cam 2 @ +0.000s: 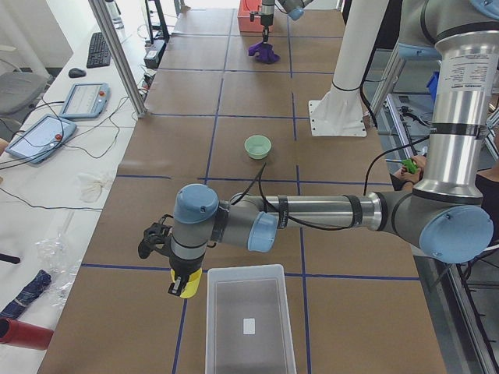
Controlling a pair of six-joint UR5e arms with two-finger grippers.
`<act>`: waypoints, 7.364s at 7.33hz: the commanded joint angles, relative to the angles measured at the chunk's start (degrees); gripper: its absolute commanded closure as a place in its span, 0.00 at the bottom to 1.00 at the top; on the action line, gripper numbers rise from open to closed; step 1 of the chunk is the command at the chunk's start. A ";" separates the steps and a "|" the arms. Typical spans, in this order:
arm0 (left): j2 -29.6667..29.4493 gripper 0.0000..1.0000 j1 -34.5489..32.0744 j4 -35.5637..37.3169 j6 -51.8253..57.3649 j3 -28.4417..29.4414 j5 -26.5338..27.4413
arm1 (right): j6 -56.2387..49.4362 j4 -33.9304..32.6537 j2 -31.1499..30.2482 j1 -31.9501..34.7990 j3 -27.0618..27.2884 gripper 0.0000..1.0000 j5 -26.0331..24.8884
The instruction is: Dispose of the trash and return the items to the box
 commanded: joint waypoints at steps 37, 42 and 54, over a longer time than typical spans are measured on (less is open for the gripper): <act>-7.21 0.00 60.44 -4.79 -87.60 -25.37 11.60 | -52.35 -46.40 6.92 34.23 0.52 0.00 6.42; -10.39 0.24 66.53 -5.05 -89.72 -19.99 14.35 | -52.18 -46.40 8.94 34.23 0.52 0.00 6.86; -9.69 1.00 44.94 12.59 -68.86 -30.80 5.56 | -53.58 -46.40 8.50 34.41 -3.52 0.00 6.86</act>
